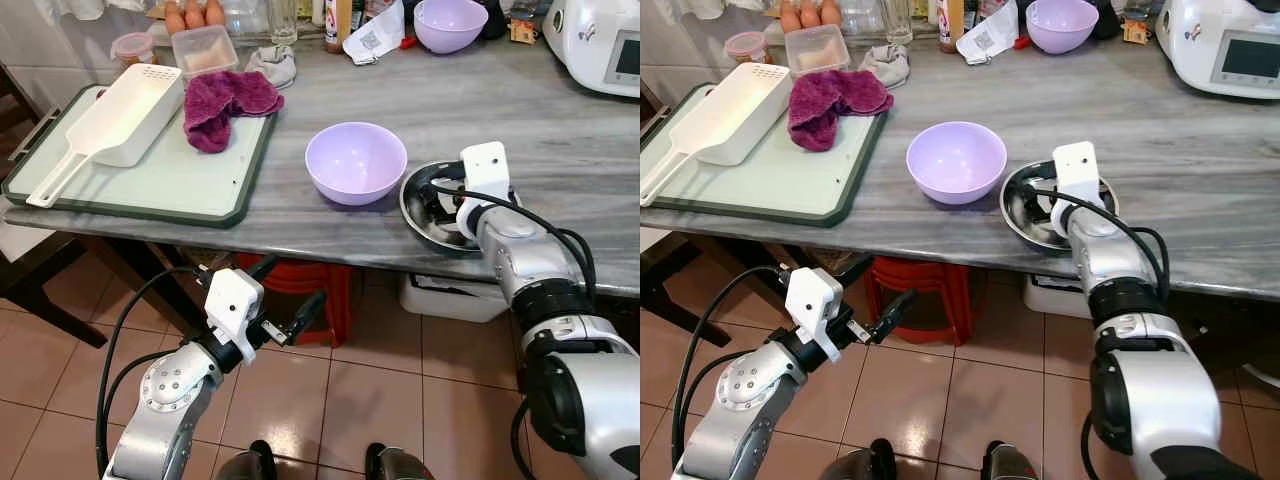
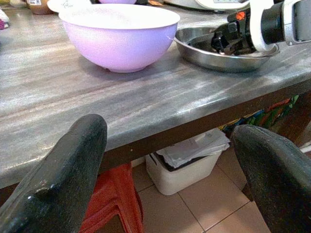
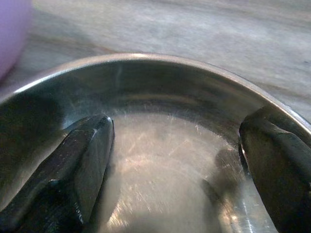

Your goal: Setting the table

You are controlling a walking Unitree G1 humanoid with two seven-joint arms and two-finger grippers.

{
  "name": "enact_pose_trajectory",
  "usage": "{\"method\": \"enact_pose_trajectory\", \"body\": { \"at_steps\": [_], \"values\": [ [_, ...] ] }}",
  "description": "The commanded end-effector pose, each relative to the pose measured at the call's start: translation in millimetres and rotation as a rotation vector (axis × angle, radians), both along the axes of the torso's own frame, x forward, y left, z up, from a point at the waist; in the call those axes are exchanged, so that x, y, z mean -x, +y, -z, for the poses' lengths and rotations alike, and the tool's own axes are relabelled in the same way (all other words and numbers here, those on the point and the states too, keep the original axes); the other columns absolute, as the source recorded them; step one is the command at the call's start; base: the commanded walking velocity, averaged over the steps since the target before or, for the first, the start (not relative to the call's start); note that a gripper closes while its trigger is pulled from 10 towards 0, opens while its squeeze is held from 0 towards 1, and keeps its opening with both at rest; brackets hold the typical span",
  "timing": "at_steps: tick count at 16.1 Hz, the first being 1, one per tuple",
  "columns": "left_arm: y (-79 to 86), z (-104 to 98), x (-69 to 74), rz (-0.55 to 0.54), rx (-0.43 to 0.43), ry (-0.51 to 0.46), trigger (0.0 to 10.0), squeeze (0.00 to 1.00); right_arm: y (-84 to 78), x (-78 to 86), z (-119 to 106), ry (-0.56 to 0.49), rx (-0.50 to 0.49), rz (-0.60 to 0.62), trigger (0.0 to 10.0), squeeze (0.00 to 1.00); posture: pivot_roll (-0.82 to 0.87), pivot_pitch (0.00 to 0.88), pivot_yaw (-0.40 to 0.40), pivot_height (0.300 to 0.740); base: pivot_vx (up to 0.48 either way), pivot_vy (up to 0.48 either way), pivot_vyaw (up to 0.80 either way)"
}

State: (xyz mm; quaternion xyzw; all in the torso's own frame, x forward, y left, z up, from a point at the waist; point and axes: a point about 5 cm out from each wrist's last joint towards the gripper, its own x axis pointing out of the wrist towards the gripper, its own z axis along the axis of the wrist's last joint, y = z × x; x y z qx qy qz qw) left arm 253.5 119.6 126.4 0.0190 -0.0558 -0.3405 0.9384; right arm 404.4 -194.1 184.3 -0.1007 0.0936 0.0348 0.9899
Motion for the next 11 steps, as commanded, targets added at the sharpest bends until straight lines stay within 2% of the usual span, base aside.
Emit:
{"method": "enact_pose_trajectory", "body": {
  "at_steps": [1,4,11],
  "values": [
    [2.5,4,1.6,-0.009,-0.021,0.022,10.0,0.0,-5.3,-0.9,-3,-0.002,0.0,0.02,10.0,0.16,-0.12,0.227,0.048,0.74,0.0,0.0,0.0],
    [2.4,4,2.3,-0.011,-0.024,0.022,10.0,0.0,-3.3,-2.5,-4,-0.01,-0.015,0.019,10.0,0.16,-0.11,0.229,0.048,0.74,0.0,0.0,0.0],
    [2.8,3,5.0,-0.017,-0.03,0.023,10.0,0.0,13.5,-8.9,-14,-0.062,-0.058,-0.016,10.0,0.16,-0.1,0.232,0.05,0.74,0.0,0.0,0.0]
  ]
}}
